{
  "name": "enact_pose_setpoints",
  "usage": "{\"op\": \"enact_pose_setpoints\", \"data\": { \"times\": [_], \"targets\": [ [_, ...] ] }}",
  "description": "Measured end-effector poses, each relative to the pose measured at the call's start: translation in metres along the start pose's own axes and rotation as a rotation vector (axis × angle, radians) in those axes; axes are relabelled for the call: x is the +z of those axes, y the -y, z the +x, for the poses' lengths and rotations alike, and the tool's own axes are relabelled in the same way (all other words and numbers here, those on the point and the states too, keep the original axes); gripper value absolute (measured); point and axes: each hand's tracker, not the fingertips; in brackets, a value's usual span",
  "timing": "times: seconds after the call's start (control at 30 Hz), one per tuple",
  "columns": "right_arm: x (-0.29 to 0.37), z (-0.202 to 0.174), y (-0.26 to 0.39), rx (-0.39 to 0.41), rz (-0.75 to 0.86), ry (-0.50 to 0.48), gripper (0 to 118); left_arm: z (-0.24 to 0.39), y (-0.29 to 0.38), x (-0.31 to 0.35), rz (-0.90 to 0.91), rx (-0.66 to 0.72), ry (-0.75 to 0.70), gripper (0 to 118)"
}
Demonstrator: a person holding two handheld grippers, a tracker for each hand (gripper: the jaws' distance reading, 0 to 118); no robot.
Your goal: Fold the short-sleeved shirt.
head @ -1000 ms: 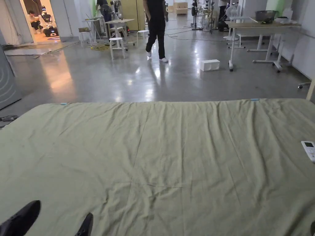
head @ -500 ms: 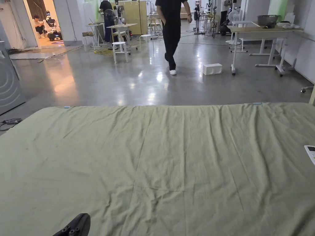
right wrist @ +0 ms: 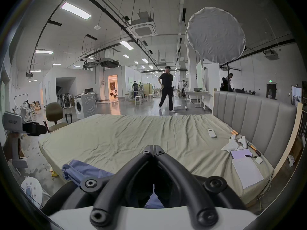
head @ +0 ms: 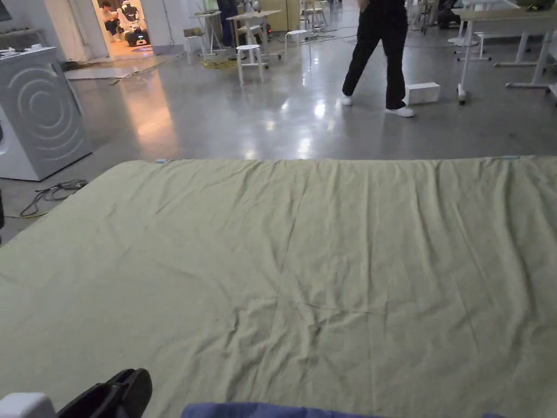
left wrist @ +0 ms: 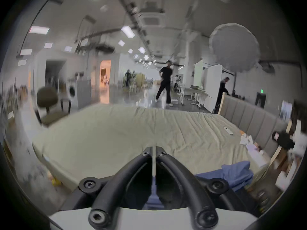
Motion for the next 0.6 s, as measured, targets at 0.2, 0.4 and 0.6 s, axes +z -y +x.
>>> {"op": "enact_pose_setpoints", "data": {
  "times": [0.2, 0.4, 0.6],
  "targets": [
    [-0.008, -0.007, 0.014, -0.027, -0.087, -0.047, 0, -0.079, 0.058, -0.057, -0.204, 0.377, 0.083, 103],
    [-0.015, -0.021, 0.017, -0.013, -0.140, -0.053, 0, -0.128, 0.121, -0.123, -0.249, 0.778, 0.301, 104],
    [-0.013, -0.023, 0.018, -0.015, -0.176, -0.045, 0, -0.134, 0.136, -0.171, -0.380, 0.730, 0.303, 103]
  ]
}}
